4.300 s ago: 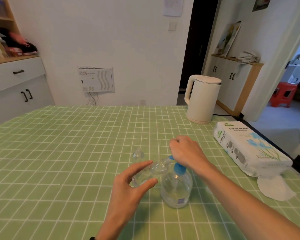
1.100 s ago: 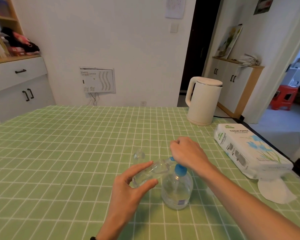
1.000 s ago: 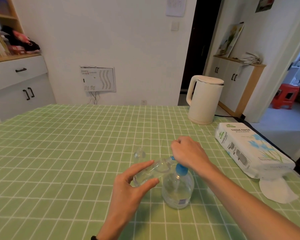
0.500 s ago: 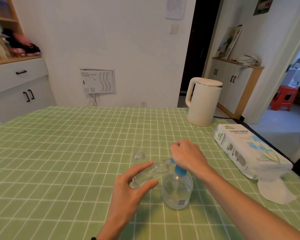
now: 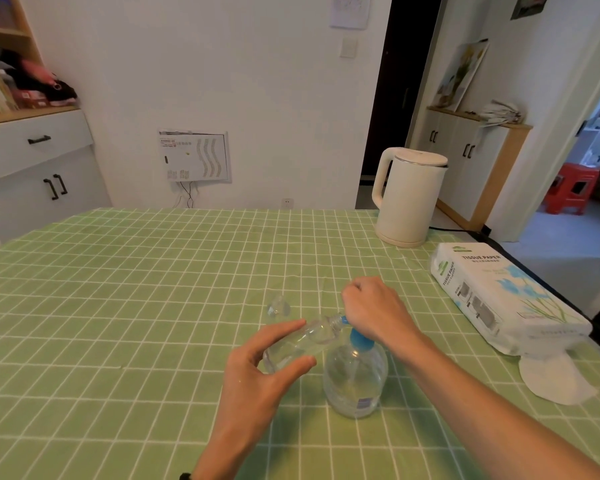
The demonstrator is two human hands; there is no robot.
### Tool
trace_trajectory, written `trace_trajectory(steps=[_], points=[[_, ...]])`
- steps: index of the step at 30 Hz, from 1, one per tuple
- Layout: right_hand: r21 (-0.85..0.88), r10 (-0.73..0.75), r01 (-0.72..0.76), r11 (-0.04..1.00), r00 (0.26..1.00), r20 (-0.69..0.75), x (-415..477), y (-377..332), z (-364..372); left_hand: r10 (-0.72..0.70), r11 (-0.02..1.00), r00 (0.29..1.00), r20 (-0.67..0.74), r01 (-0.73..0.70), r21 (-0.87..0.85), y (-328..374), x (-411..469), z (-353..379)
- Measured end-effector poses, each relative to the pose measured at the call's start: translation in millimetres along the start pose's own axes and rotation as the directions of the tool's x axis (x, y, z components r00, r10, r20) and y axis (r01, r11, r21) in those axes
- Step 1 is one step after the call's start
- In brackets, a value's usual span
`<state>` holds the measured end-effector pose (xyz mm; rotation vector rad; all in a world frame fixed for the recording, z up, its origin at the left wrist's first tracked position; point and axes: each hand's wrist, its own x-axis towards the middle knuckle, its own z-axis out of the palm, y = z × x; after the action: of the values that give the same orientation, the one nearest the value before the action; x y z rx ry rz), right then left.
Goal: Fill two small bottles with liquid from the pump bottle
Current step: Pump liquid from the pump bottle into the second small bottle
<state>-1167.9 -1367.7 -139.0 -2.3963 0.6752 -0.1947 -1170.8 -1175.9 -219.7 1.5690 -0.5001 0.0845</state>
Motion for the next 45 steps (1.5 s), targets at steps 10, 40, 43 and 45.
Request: trace_trajectory(steps=[10, 40, 43, 45], points=[[-0.012, 0.008, -0.008, 1.0, 1.0, -0.017, -3.4, 1.1, 1.2, -0.045, 0.999, 0.999, 0.006, 0.045, 0.004, -0.7, -5.2, 0.2], [0.002, -0.047, 0.047, 0.999, 0.999, -0.015, -2.7, -4.8, -9.4, -0.053, 0.999, 0.999, 0.005, 0.053, -0.002, 10.0, -4.0, 2.2], [0.005, -0.056, 0.057, 0.998, 0.998, -0.027, -3.0, -4.1, -7.6, -0.049, 0.999, 0.999, 0.004, 0.049, -0.004, 10.0, -3.3, 2.6], [0.012, -0.045, 0.045, 0.999, 0.998, -0.033, -3.5, -3.5, -6.2, -0.038, 0.999, 0.999, 0.01, 0.038, -0.002, 8.8, -2.8, 2.4]])
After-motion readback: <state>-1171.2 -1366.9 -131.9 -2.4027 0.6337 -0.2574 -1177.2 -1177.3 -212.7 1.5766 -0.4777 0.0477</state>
